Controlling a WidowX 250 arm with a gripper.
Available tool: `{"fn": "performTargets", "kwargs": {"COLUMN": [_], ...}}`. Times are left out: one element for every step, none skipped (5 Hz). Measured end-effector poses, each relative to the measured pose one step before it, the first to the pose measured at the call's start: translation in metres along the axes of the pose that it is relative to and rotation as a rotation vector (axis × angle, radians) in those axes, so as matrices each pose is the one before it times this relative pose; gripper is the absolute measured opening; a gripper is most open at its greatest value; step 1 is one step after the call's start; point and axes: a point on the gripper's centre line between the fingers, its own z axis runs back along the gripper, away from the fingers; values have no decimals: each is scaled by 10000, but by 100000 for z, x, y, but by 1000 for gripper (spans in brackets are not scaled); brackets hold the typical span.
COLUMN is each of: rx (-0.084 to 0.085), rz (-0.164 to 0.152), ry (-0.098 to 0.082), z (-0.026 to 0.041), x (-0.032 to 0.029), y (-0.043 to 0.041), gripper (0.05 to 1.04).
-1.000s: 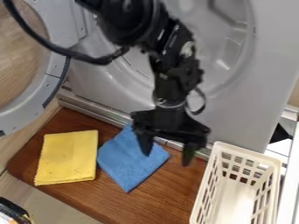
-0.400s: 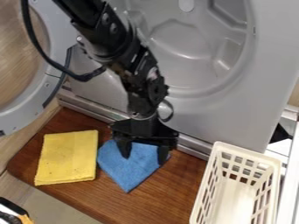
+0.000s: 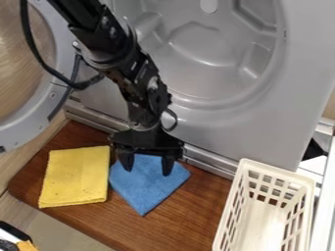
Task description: Move the blue cloth
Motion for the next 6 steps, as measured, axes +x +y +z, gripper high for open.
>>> {"fn": "performTargets", "kwargs": {"rx": [42, 67, -67, 1, 68, 3], "rz": [27, -76, 255, 51, 89, -32], "ry": [-159, 139, 95, 185, 117, 12], "z": [114, -1048, -1787, -1547, -1200, -481], "x": [1017, 563, 110, 214, -55, 97], "y": [28, 372, 514, 144, -25, -137], "gripper": [1001, 1001, 1001, 1001, 1001, 1001]}}
